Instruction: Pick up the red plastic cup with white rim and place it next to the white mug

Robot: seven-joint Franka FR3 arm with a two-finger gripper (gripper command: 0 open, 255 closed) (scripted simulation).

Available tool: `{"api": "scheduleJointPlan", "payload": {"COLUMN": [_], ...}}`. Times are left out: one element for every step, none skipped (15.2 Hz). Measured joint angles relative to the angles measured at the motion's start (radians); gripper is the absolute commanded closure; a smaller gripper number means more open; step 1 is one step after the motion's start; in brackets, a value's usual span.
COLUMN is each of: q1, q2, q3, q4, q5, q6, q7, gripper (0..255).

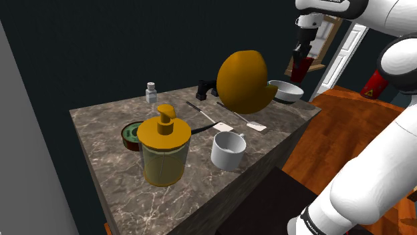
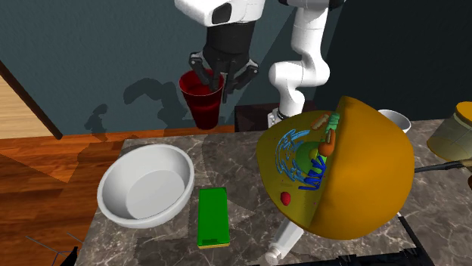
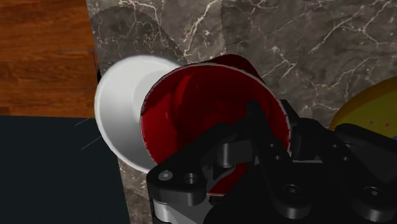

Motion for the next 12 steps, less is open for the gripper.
{"api": "scheduleJointPlan", "payload": {"q1": [-0.001,-0.002,0.004,0.014,0.026,0.036,0.045,0.052,0.060,0.068,0.073,0.078], "q2": [0.003,0.012,-0.005,-0.027,-0.067,-0.099,-0.138,-0.168,-0.201,-0.231,-0.256,-0.289], "q3": [-0.001,-0.003,0.005,0.018,0.035,0.054,0.072,0.090,0.112,0.134,0.151,0.171], "q4": [0.016,0.038,0.030,0.016,-0.028,-0.059,-0.095,-0.125,-0.155,-0.182,-0.203,-0.237], "q5": [0.001,0.005,-0.003,-0.013,-0.030,-0.041,-0.055,-0.063,-0.071,-0.076,-0.079,-0.083], "q6": [-0.013,-0.025,-0.035,-0.046,-0.044,-0.049,-0.054,-0.059,-0.067,-0.077,-0.084,-0.089], "q7": [-0.005,-0.011,0.000,0.020,0.048,0.077,0.103,0.130,0.159,0.188,0.210,0.236], "gripper": [255,255,255,255,255,255,255,255,255,255,255,255]}}
